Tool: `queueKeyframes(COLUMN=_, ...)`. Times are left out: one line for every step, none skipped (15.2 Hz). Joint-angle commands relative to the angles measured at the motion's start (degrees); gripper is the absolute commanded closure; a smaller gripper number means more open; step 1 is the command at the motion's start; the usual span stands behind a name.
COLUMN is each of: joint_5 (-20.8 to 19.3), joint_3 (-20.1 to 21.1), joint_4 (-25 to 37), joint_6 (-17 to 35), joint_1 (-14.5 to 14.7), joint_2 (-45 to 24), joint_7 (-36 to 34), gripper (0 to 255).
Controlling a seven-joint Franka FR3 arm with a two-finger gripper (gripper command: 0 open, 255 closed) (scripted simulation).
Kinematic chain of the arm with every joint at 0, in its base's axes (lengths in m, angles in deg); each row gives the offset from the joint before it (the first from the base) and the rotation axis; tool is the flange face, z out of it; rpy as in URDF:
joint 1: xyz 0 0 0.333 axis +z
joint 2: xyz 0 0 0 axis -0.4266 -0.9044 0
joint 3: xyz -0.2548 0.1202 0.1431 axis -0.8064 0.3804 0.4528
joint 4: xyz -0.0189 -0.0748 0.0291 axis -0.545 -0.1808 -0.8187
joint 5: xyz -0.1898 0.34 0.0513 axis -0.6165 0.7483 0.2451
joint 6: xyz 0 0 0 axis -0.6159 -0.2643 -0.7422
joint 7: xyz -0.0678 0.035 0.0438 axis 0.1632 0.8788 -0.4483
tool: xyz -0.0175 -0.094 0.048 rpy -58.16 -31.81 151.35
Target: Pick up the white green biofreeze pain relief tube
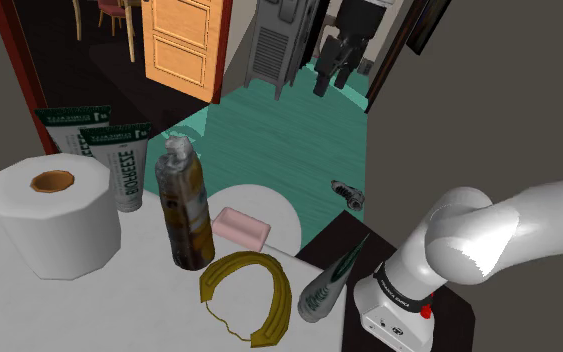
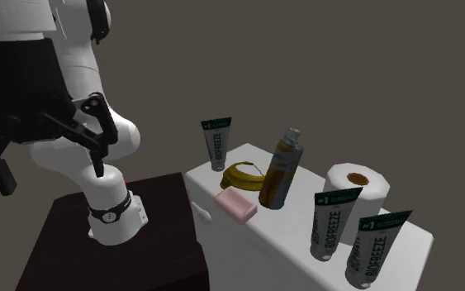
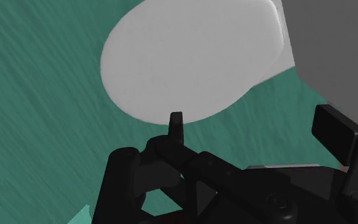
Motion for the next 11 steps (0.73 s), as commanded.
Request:
queueKeyframes(joint_5=0.5, joint_3=1.3, joint_4=2.6, joint_6=1.4, joint_1=1.1, joint_2=-3.7, joint_7=0.5, gripper=0)
queueKeyframes(joint_5=0.7, joint_3=1.8, joint_4=3.7, joint_6=2.1, joint_1=1.6, joint_2=-5.3, joint_7=0.9, gripper=0)
queueKeyframes(joint_5=0.8, joint_3=2.4, joint_4=4.9, joint_6=2.7, joint_1=2.1, joint_2=-7.0, joint_7=1.2, gripper=0)
queueKeyframes(joint_5=0.9, joint_3=2.9, joint_4=6.1, joint_6=3.3, joint_1=2.6, joint_2=-8.7, joint_7=1.6, gripper=0)
queueKeyframes(joint_5=1.0, joint_3=3.5, joint_4=7.3, joint_6=3.8, joint_1=3.0, joint_2=-10.3, joint_7=1.9, gripper=0)
queueKeyframes(joint_5=1.0, joint_3=4.1, joint_4=8.6, joint_6=4.3, joint_1=3.5, joint_2=-12.0, joint_7=2.2, gripper=0)
queueKeyframes(joint_5=1.1, joint_3=4.7, joint_4=9.9, joint_6=4.8, joint_1=3.9, joint_2=-13.7, joint_7=2.5, gripper=0)
queueKeyframes(joint_5=1.0, joint_3=5.3, joint_4=11.3, joint_6=5.2, joint_1=4.4, joint_2=-15.3, joint_7=2.8, gripper=0)
queueKeyframes(joint_5=1.0, joint_3=5.9, joint_4=12.7, joint_6=5.6, joint_1=4.8, joint_2=-17.0, joint_7=3.1, gripper=0)
queueKeyframes(joint_5=0.9, joint_3=6.5, joint_4=14.2, joint_6=5.9, joint_1=5.3, joint_2=-18.6, joint_7=3.4, gripper=0)
queueKeyframes(joint_5=0.8, joint_3=7.2, joint_4=15.7, joint_6=6.2, joint_1=5.7, joint_2=-20.3, joint_7=3.7, gripper=0)
